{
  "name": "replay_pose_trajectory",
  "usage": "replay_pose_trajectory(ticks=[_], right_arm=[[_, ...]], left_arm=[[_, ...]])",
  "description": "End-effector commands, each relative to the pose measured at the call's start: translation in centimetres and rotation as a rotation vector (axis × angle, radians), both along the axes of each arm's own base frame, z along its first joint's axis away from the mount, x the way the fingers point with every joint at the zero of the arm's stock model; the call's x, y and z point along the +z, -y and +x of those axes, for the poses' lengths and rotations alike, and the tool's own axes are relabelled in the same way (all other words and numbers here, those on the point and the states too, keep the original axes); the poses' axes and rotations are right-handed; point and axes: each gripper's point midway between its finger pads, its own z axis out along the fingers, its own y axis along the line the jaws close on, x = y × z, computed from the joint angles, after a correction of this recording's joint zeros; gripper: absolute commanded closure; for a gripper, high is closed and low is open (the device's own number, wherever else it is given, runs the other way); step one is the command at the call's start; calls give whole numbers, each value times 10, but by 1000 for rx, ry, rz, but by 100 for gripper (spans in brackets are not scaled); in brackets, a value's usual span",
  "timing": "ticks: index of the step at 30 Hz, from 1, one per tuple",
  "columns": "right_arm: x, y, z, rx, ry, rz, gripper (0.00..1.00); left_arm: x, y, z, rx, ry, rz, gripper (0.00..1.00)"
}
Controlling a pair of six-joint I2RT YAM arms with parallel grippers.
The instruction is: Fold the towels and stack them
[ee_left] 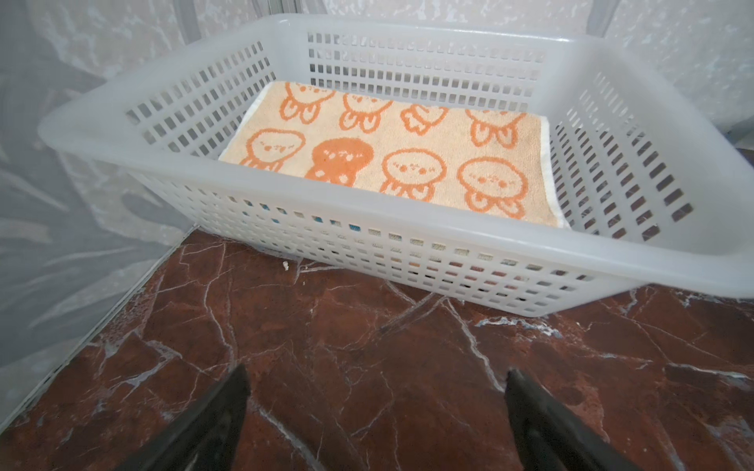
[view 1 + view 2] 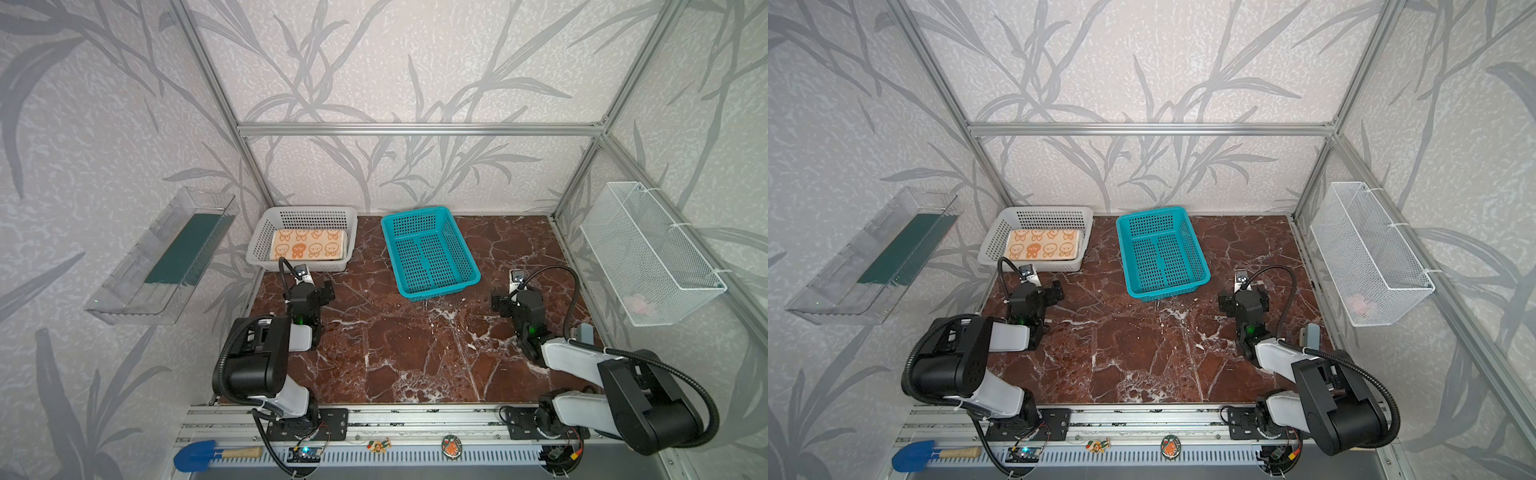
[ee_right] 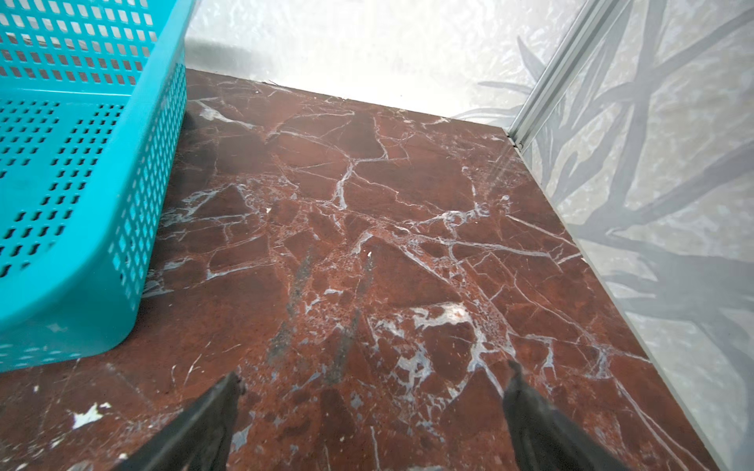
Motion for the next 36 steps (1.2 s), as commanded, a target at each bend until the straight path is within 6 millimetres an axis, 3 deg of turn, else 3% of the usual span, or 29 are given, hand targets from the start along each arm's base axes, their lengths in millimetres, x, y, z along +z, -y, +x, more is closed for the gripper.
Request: replay_pose_trajectory(ticks=[1, 4, 7, 9, 11, 12, 16, 36], right_arm=[[29, 2, 15, 4, 117, 6, 1], [22, -1, 21, 45, 104, -10, 1], [-6, -5, 35, 88, 93, 27, 1], [-1, -8, 39, 110, 107, 29, 1], [-8, 2, 39, 94, 26, 84, 1], [-7, 10, 41, 69, 67, 120, 1], [-5, 13, 40, 48, 75, 104, 1], [-8, 10, 44, 38, 26, 76, 1]], left_arm=[[11, 3, 6, -20, 32, 14, 1], [12, 3, 7, -20, 49, 17, 1], [11, 3, 7, -20, 43, 17, 1], [12, 3, 7, -19, 40, 18, 1], [12, 3, 7, -18, 44, 20, 1], [12, 4, 7, -22, 42, 21, 1], [11, 4, 7, -22, 39, 23, 1], [11, 8, 9, -39, 28, 33, 1]])
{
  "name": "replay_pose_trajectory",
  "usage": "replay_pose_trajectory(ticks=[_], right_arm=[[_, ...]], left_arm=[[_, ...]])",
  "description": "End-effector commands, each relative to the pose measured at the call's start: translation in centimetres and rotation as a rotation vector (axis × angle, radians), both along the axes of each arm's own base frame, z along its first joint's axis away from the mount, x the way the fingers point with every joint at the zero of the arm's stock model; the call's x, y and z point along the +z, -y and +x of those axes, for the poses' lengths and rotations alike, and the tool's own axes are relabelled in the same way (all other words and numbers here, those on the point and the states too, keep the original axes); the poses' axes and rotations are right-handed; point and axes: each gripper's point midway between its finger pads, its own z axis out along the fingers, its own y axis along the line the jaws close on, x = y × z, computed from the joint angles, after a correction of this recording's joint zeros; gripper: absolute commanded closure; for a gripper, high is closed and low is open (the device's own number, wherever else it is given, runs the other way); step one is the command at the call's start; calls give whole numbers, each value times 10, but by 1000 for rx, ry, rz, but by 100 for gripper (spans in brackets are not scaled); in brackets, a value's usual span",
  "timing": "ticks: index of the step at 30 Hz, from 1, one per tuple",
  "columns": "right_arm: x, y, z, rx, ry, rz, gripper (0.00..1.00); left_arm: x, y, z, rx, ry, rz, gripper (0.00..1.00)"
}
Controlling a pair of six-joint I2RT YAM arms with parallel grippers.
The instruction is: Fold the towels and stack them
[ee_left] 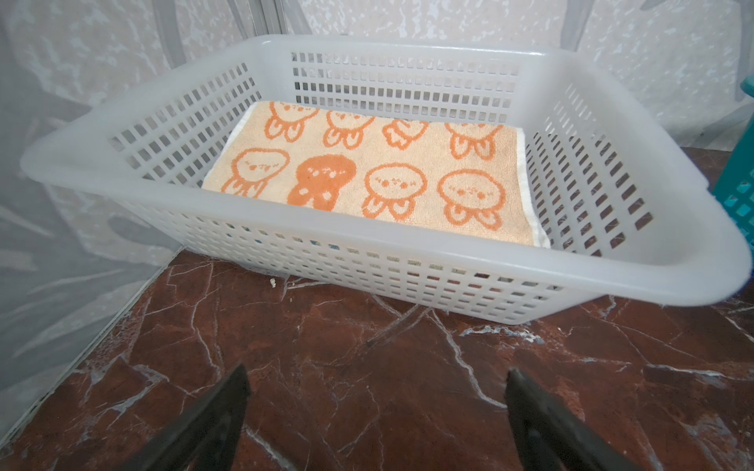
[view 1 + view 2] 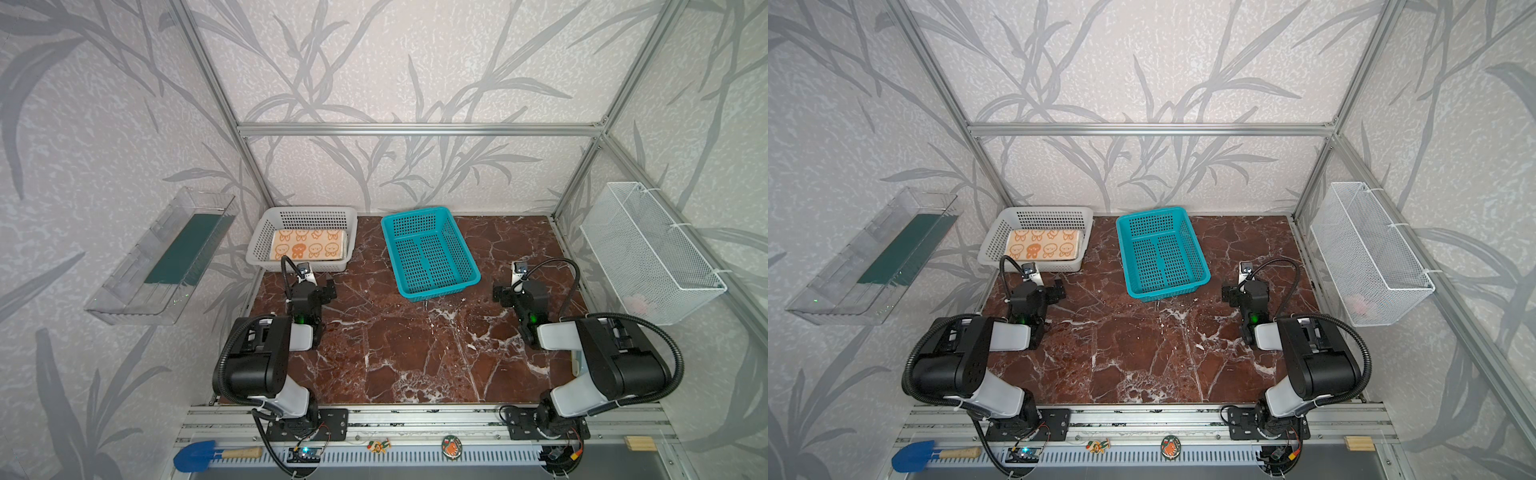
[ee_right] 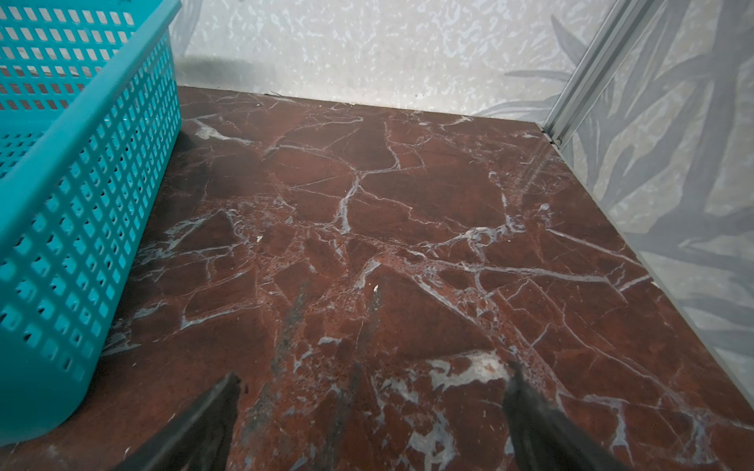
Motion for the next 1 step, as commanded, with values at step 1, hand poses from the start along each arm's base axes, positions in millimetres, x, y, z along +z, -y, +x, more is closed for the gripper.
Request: replay_pose_trajectory(ticks=[1], right_arm=[[11, 2, 4, -16, 28, 0, 1]], left_arm=[[6, 1, 5, -8, 20, 14, 1]])
